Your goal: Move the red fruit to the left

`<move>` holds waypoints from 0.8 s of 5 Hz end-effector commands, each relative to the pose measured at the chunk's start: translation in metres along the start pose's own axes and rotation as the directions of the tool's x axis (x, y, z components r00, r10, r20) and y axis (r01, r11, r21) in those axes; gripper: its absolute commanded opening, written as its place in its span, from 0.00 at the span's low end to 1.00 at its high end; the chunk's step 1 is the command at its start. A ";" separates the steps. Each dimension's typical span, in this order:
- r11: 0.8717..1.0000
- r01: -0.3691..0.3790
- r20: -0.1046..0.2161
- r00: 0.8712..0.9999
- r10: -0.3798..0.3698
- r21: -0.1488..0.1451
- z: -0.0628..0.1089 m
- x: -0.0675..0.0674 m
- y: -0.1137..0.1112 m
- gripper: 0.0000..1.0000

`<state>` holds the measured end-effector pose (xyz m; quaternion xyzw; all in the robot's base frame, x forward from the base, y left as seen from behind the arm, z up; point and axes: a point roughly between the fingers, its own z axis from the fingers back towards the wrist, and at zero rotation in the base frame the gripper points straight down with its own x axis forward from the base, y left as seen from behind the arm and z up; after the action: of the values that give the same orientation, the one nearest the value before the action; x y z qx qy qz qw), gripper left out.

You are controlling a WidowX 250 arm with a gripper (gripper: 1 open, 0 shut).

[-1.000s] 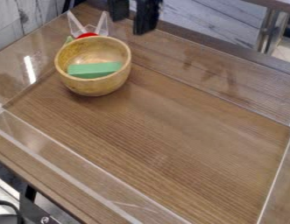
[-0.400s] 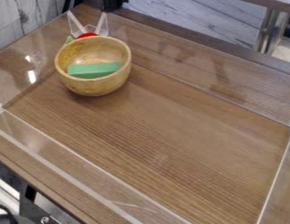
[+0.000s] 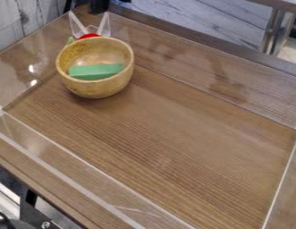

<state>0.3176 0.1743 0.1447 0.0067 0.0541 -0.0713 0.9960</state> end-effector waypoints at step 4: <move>0.999 0.038 -0.039 0.999 -0.037 0.037 -0.015 -0.013 0.028 0.00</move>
<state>0.3047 0.1981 0.1108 0.0054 0.0981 -0.0965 0.9905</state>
